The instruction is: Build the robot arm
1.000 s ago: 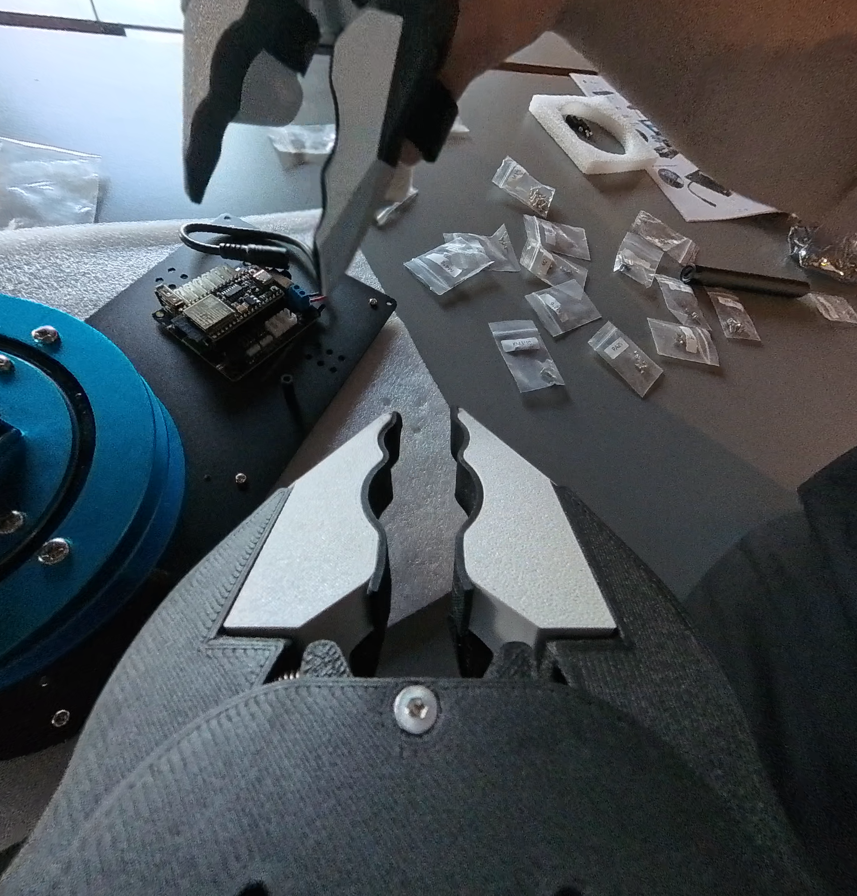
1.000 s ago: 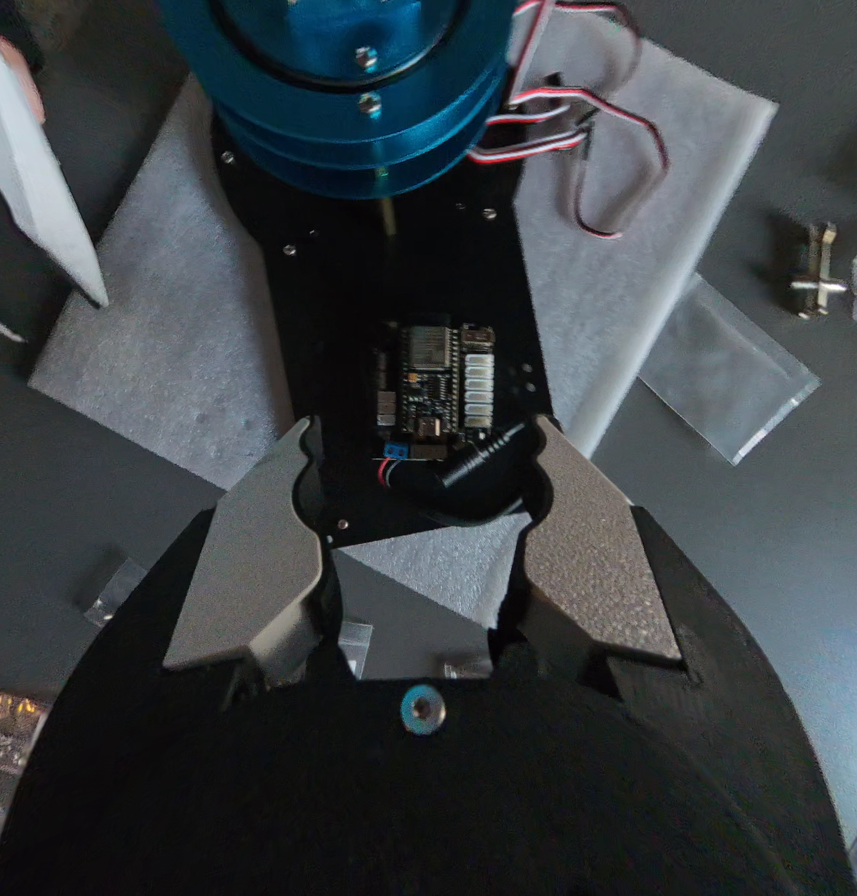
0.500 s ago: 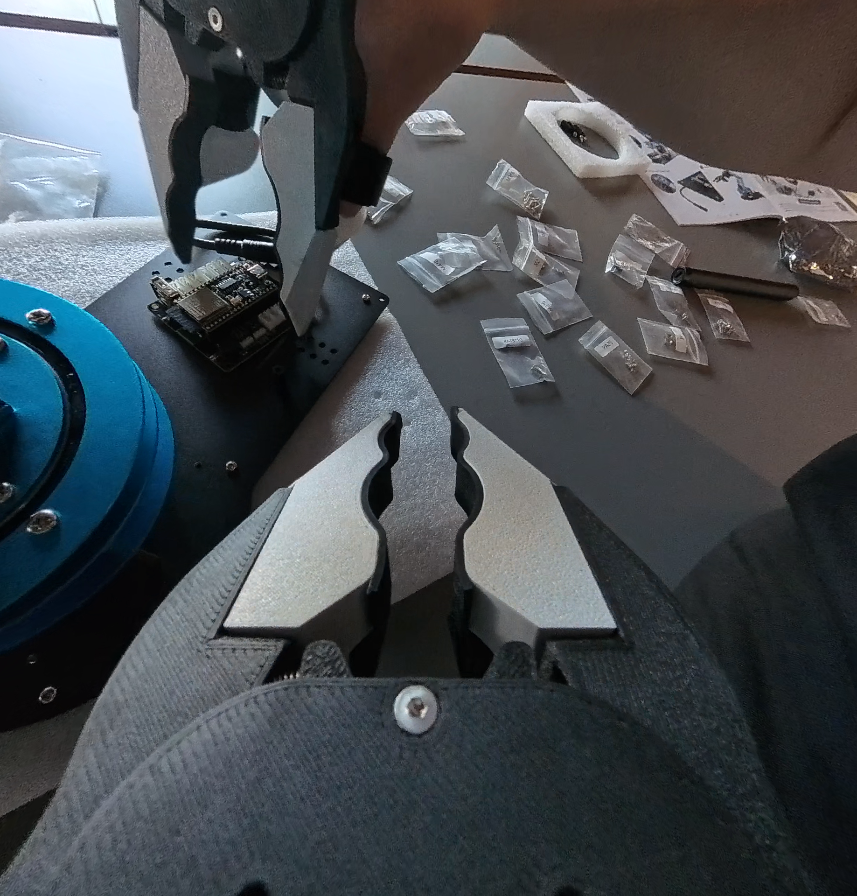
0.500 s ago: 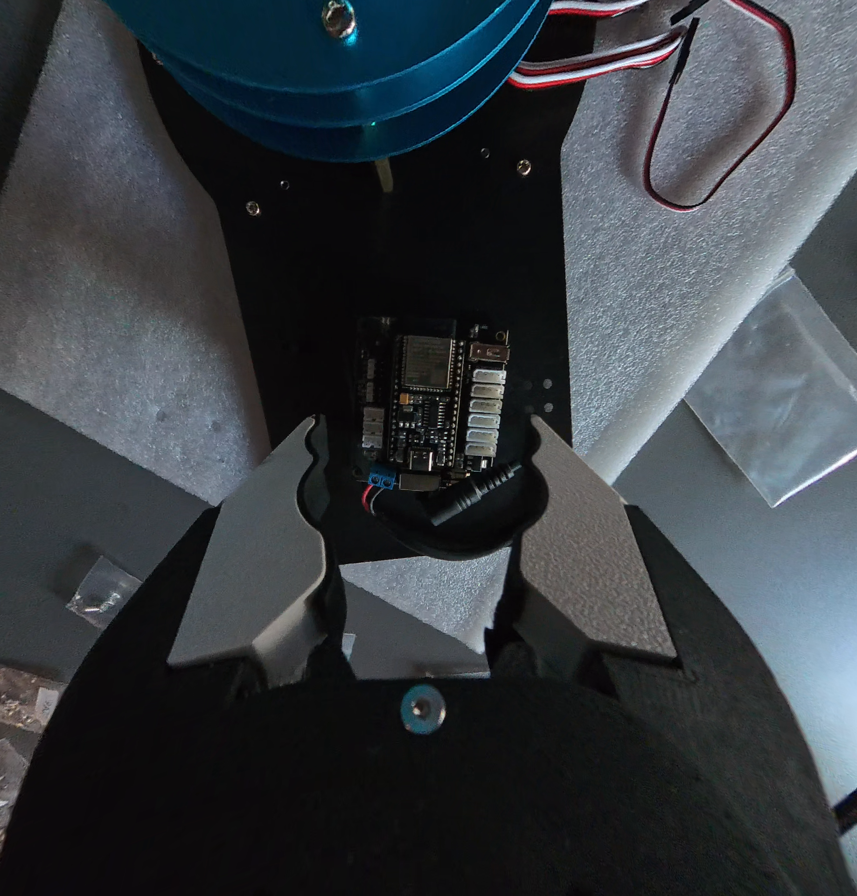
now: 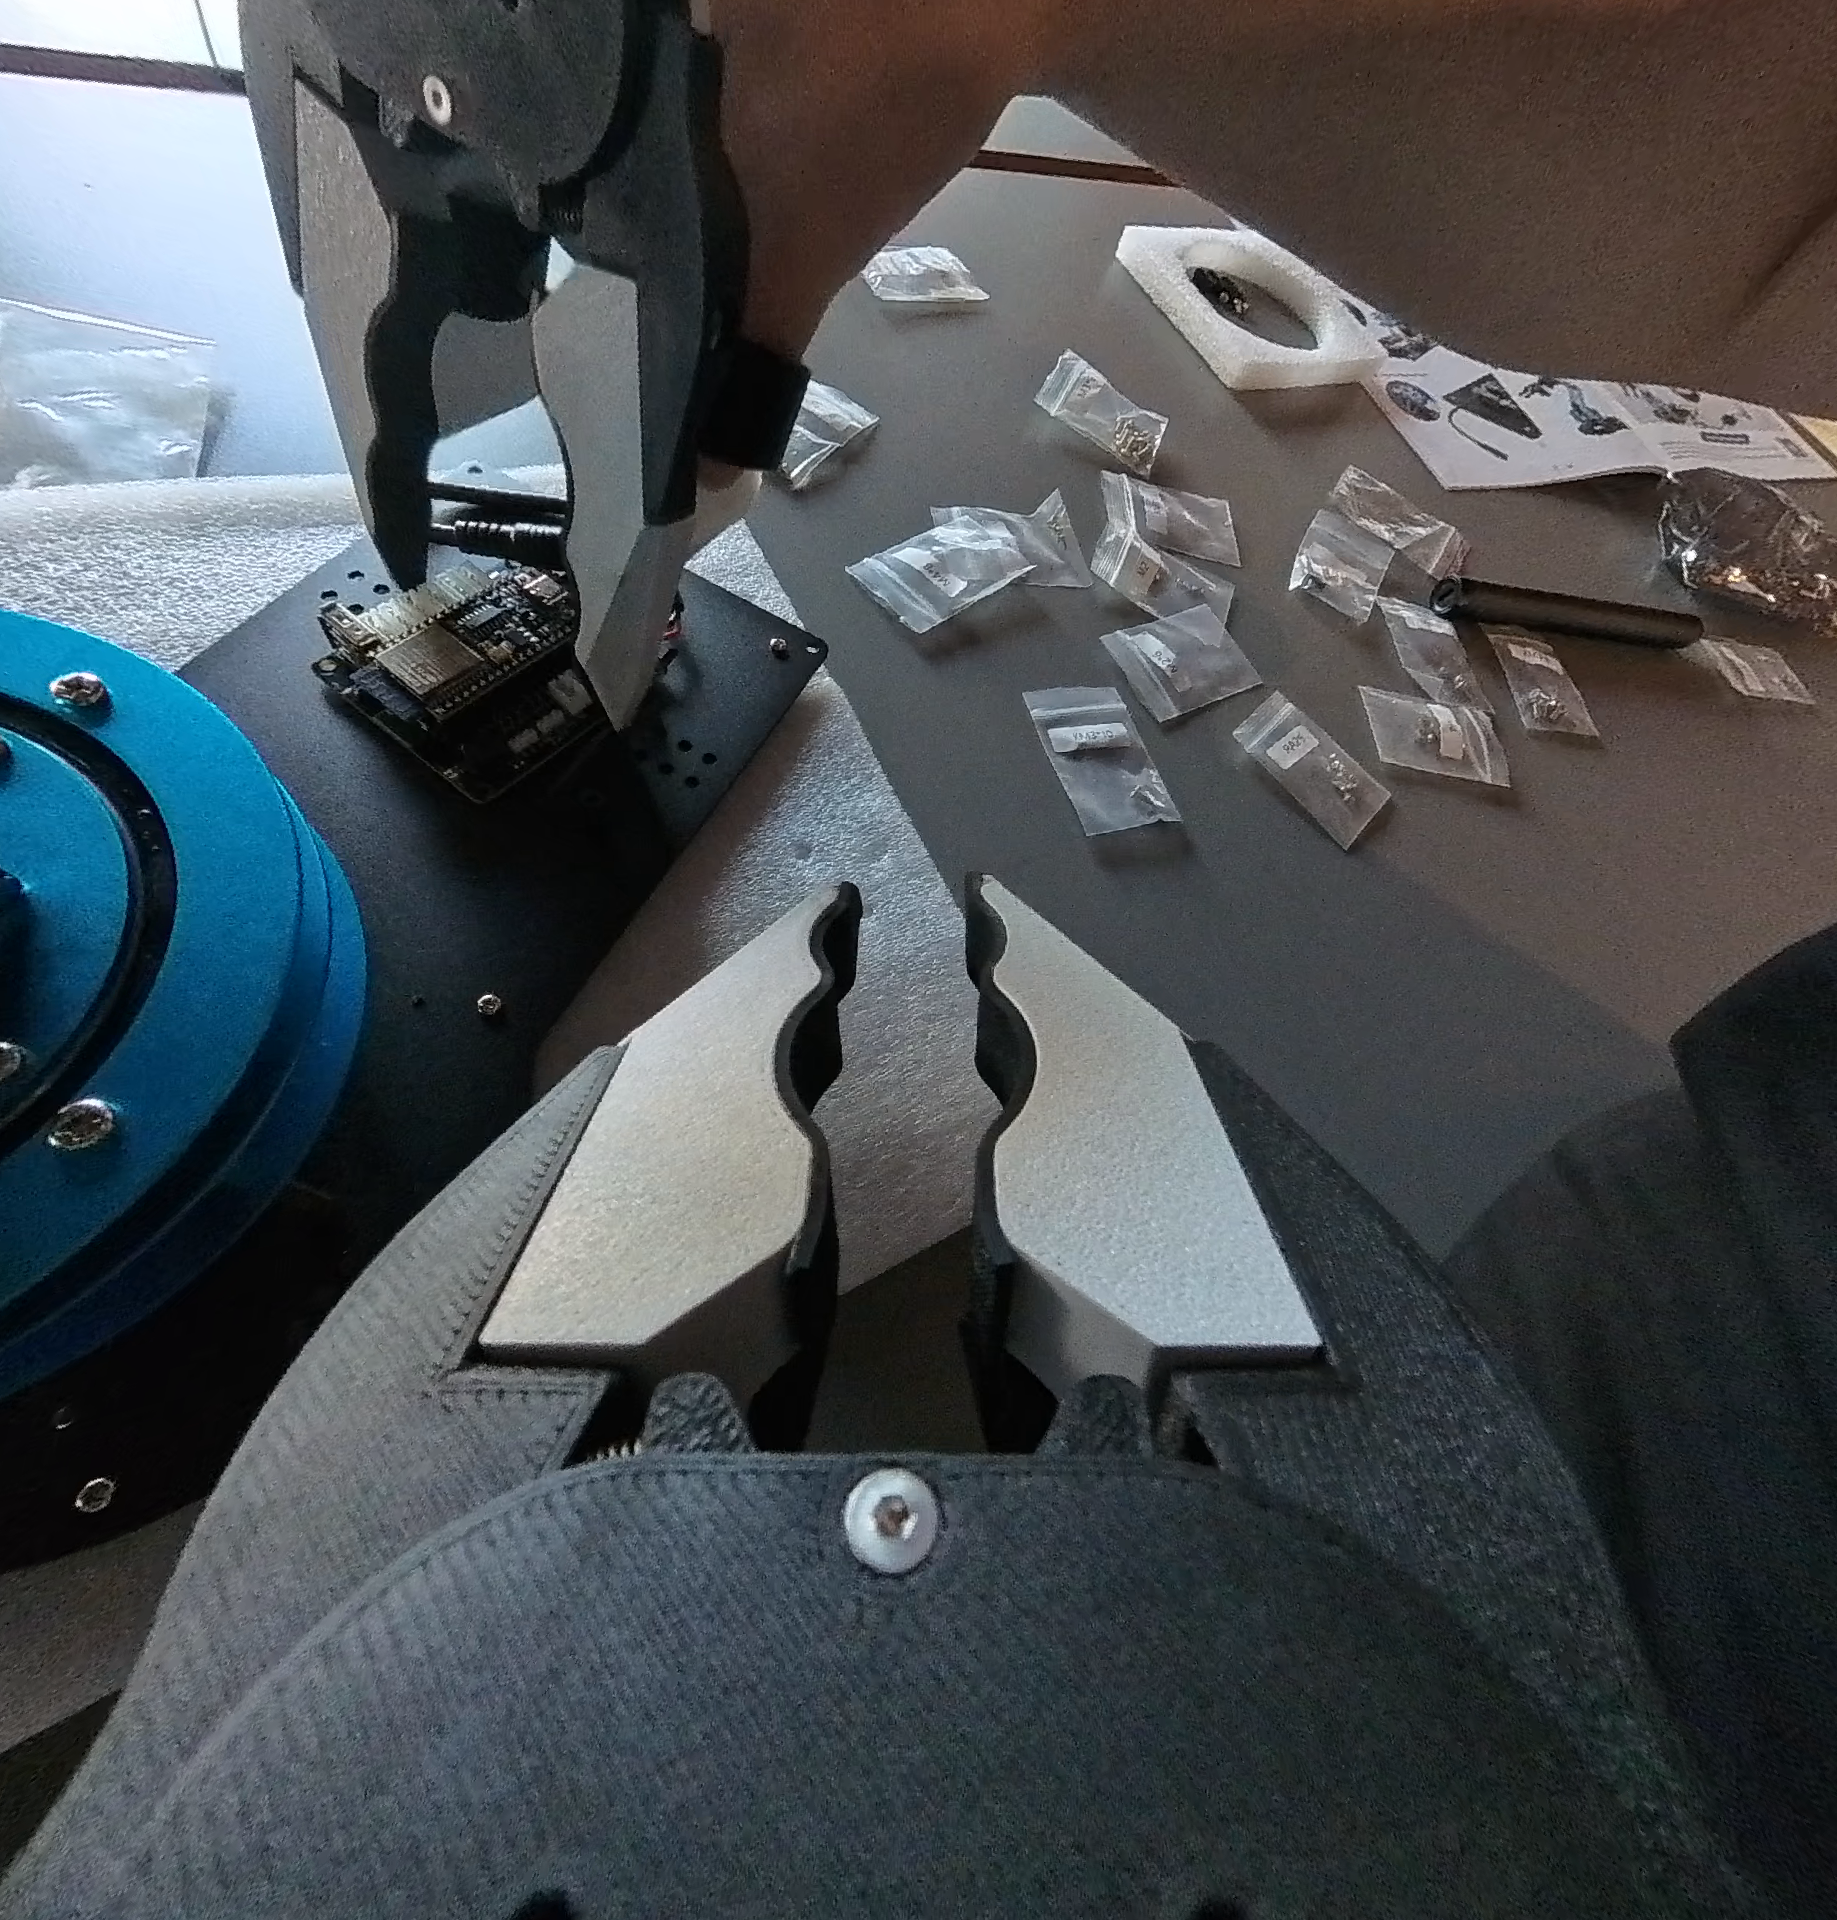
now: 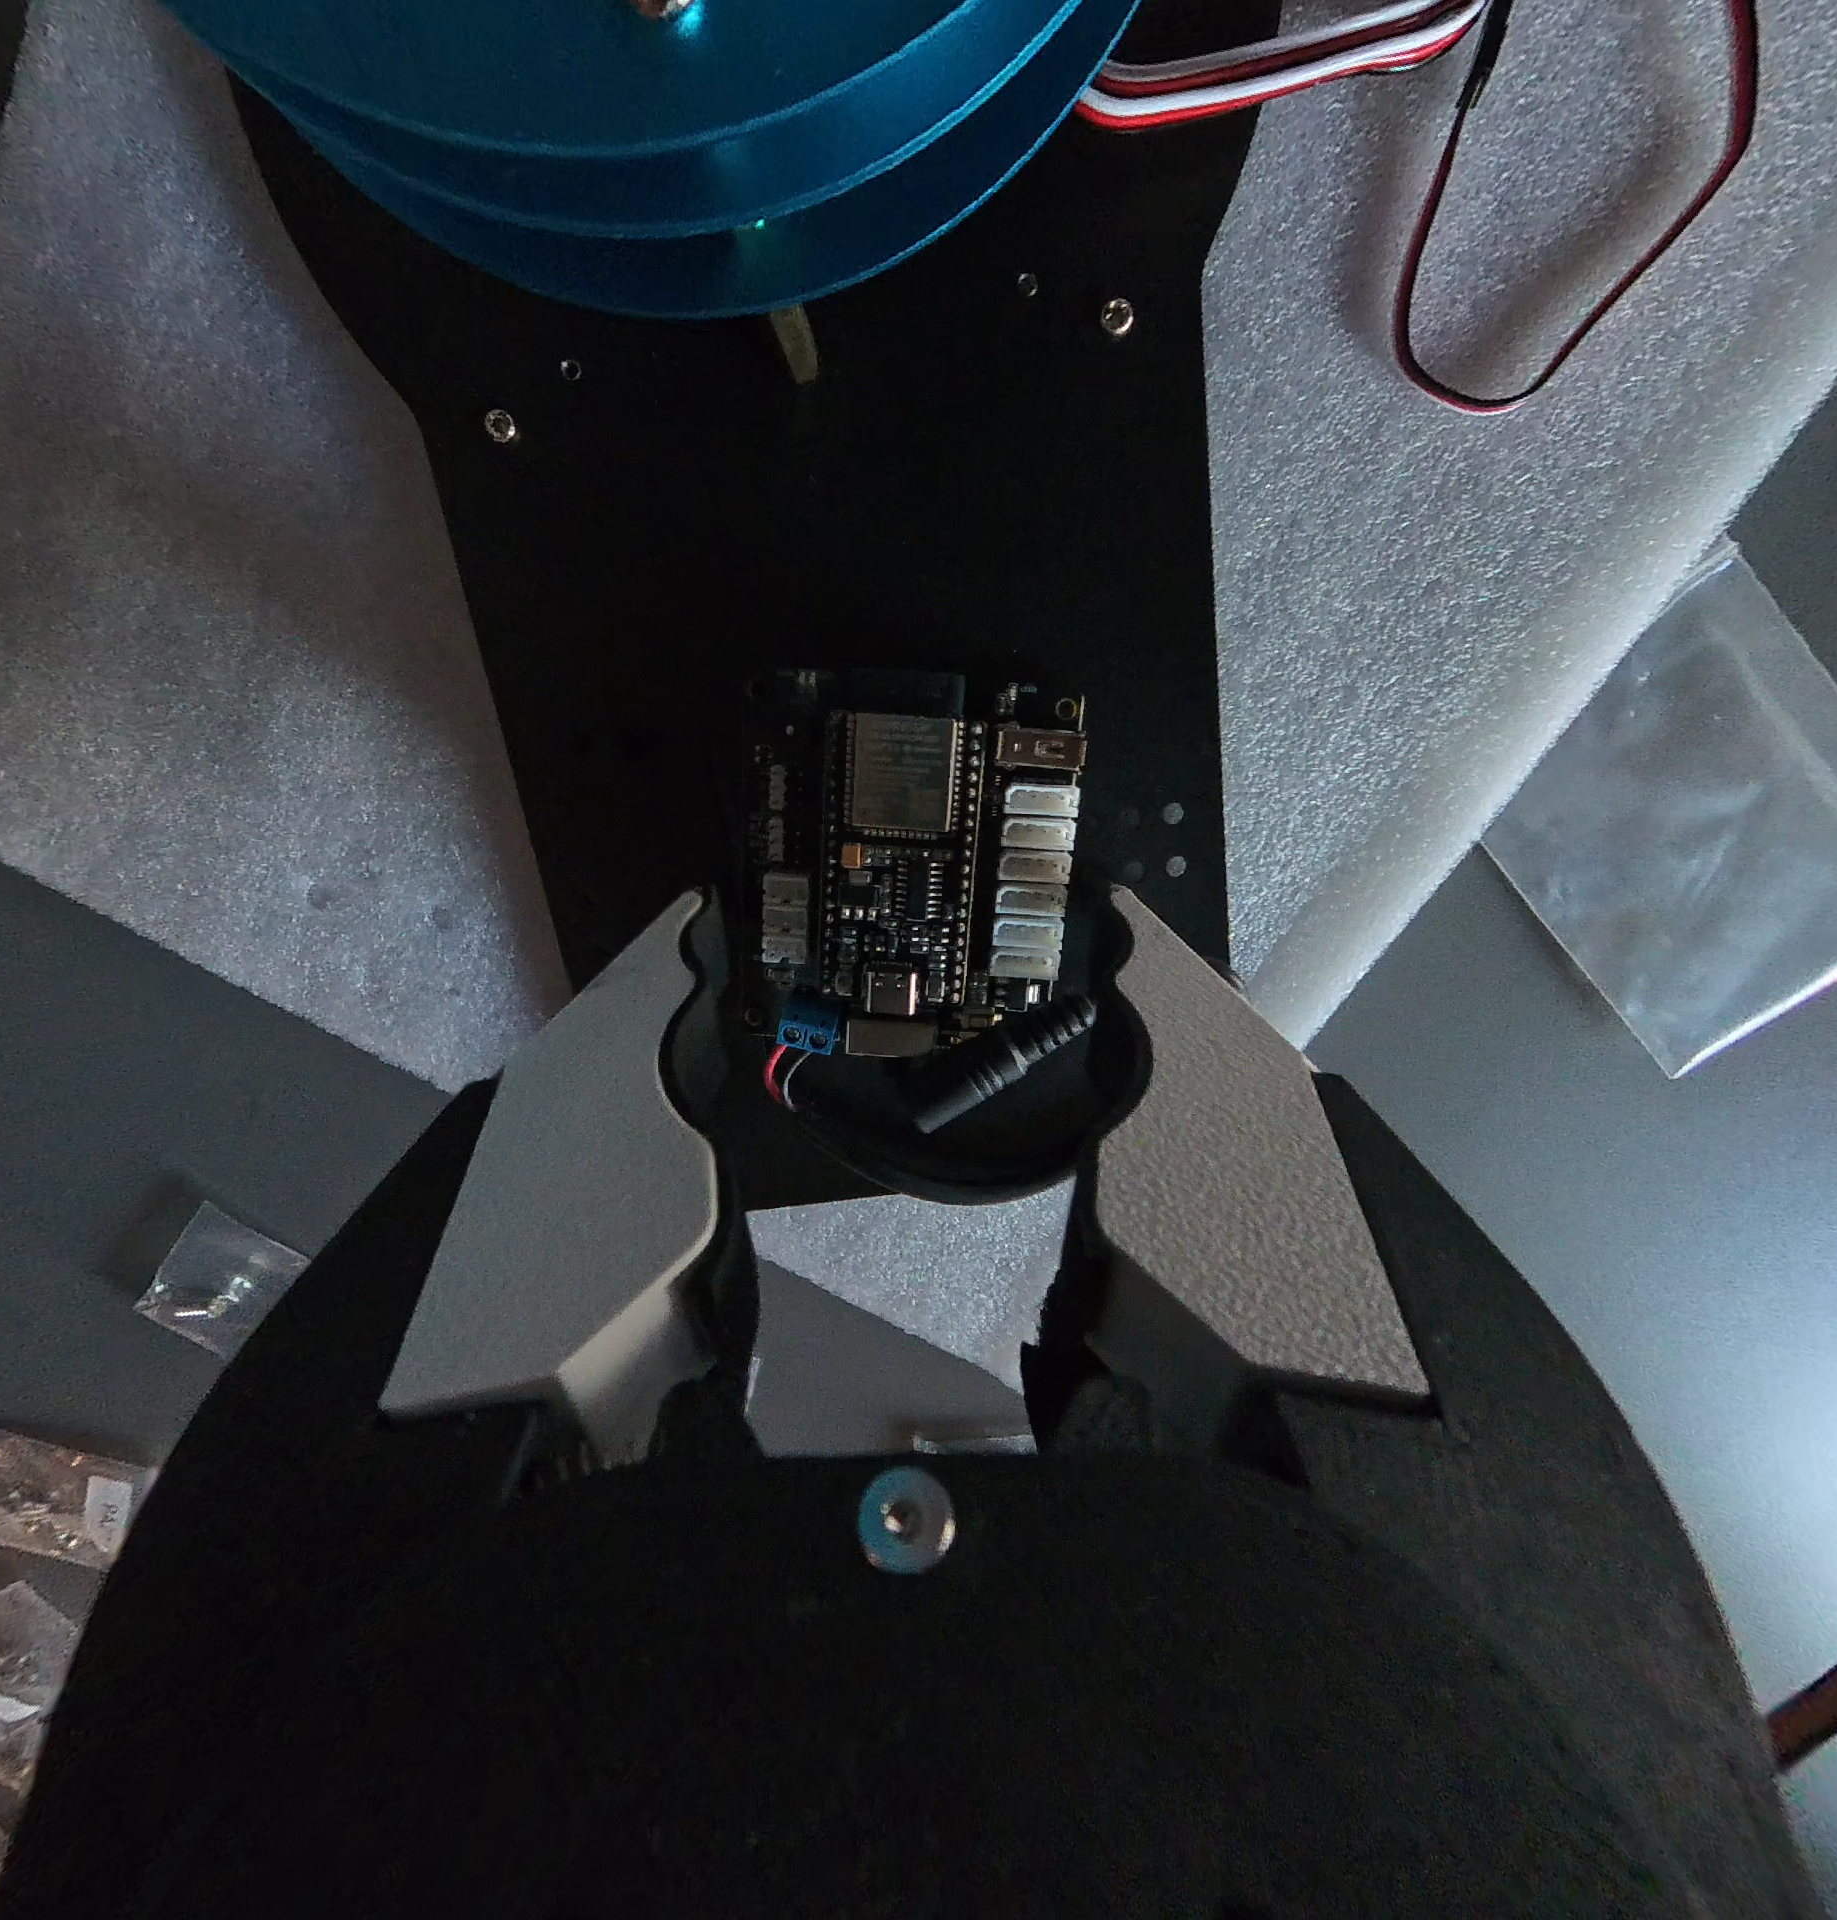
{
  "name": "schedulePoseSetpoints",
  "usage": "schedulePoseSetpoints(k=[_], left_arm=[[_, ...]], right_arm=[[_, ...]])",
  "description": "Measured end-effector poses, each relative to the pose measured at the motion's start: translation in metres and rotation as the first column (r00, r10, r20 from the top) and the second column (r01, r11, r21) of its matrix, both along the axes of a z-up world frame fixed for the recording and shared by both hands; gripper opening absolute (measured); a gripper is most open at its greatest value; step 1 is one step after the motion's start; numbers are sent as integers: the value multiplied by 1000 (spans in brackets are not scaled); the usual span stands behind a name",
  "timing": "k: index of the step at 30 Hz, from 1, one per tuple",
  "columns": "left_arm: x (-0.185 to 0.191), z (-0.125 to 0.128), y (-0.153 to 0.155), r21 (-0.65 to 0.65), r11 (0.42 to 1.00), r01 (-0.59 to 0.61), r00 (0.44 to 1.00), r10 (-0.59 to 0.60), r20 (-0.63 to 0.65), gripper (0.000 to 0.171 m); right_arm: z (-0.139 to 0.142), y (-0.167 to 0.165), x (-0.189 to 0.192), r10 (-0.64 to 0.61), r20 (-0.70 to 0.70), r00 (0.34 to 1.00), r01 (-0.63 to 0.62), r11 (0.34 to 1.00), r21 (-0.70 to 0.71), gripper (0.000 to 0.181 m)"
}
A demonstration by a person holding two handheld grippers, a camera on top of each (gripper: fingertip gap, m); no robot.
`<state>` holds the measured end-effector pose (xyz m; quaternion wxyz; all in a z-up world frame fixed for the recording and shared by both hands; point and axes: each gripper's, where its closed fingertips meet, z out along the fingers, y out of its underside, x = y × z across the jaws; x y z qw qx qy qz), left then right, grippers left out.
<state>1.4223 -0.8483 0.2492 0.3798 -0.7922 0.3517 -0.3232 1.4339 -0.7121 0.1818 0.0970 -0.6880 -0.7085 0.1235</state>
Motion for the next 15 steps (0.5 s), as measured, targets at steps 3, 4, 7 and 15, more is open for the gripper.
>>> schedulePoseSetpoints(k=[3, 4, 7, 15], left_arm=[[0, 1, 0, 2, 1000, -2, 1000, 2, 1, 19], [-1, 1, 0, 2, 1000, -3, 1000, 3, 3, 19], [-1, 2, 0, 0, 1000, -7, 1000, 7, 7, 19], [0, 2, -2, 2, 1000, -7, 1000, 7, 11, 19]], right_arm=[[0, 0, -1, 3, 1, 1000, -3, 1000, 6, 66], [0, 0, -1, 2, 3, 1000, -2, 1000, 6, 64], [0, 1, -2, -5, 1, 1000, 5, 1000, 7, 63], [0, -1, -2, -5, 3, 1000, 5, 1000, 9, 63]])
